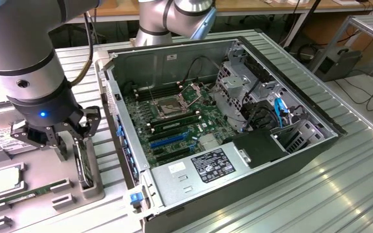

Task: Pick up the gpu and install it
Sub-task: 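Pick up the gpu and move the gpu toward the slot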

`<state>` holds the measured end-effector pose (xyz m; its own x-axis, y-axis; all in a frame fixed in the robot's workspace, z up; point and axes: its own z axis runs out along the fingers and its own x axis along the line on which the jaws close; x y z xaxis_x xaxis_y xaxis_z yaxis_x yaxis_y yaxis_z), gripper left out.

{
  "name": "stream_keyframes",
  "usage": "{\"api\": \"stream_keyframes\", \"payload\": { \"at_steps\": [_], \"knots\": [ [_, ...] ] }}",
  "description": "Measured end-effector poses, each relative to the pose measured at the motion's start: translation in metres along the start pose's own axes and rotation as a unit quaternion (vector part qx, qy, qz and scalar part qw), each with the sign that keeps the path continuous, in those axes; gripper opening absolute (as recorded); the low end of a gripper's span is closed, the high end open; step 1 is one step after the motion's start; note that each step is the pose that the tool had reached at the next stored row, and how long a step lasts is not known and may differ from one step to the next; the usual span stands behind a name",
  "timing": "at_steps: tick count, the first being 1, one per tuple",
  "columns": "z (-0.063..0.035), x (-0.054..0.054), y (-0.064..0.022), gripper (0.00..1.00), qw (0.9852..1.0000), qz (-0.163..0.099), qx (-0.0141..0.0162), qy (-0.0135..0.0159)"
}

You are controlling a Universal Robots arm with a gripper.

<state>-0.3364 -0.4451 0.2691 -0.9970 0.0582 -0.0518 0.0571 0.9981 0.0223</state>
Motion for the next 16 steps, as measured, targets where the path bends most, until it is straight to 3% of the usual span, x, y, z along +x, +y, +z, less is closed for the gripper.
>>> {"api": "stream_keyframes", "payload": {
  "at_steps": [7, 16],
  "knots": [
    [0.0084, 0.0, -0.0011, 0.42, 1.0, -0.004, -0.0003, -0.001],
    [0.0219, 0.001, -0.0024, 0.42, 1.0, -0.006, -0.0006, -0.0062]
  ]
}}
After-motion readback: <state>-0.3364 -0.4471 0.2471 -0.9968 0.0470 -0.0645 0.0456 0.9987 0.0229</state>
